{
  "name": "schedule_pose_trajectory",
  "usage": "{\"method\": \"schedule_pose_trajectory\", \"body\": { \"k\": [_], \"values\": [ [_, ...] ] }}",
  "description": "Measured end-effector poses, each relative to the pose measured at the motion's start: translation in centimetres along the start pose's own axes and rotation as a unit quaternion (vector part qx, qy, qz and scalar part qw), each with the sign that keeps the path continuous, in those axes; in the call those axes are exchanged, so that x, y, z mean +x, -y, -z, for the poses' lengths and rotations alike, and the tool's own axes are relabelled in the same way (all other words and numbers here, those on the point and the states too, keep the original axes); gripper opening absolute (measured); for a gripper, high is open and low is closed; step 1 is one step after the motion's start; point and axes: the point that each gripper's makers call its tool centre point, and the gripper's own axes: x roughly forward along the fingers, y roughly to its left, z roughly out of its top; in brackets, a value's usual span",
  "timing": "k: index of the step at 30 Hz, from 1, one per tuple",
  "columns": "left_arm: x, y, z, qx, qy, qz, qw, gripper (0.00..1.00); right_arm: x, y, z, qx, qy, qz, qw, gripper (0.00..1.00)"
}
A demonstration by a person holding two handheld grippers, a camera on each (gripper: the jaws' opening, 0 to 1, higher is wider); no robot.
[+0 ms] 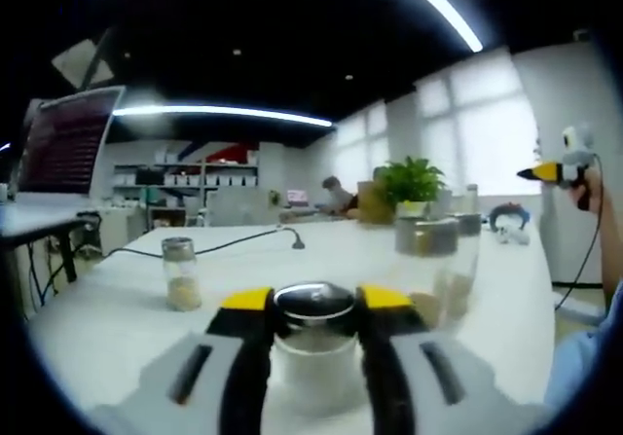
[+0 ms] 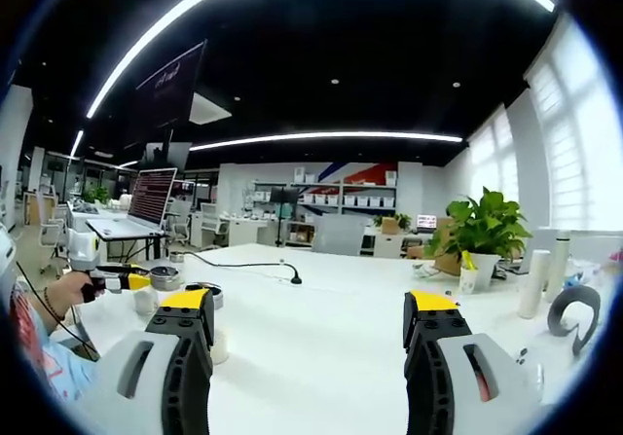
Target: Rotate the seasoning bottle until the label or dispensing opening points toward the visible target arrow and the bottle remains upright within the marked orientation range
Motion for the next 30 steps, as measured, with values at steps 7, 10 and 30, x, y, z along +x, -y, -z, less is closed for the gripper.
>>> {"method": "schedule_pose_trajectory", "body": {
  "k": [7,10,30],
  "values": [
    [-0.04,0.01,0.04,0.001,-0.005,0.029,0.9996,0.35,0.35,-0.46,0.24,-0.001,-0.005,-0.006,1.0000,0.82],
    [0.03,0.09,0.06,0.006,-0.006,0.034,0.9994,0.35,0.43,-0.62,0.36,-0.001,-0.007,-0.009,0.9999,0.82],
    [-0.15,0.51,-0.02,0.001,0.005,0.115,0.9933,0.35,0.22,-0.05,0.24,-0.003,-0.006,-0.004,1.0000,0.82]
  ]
}}
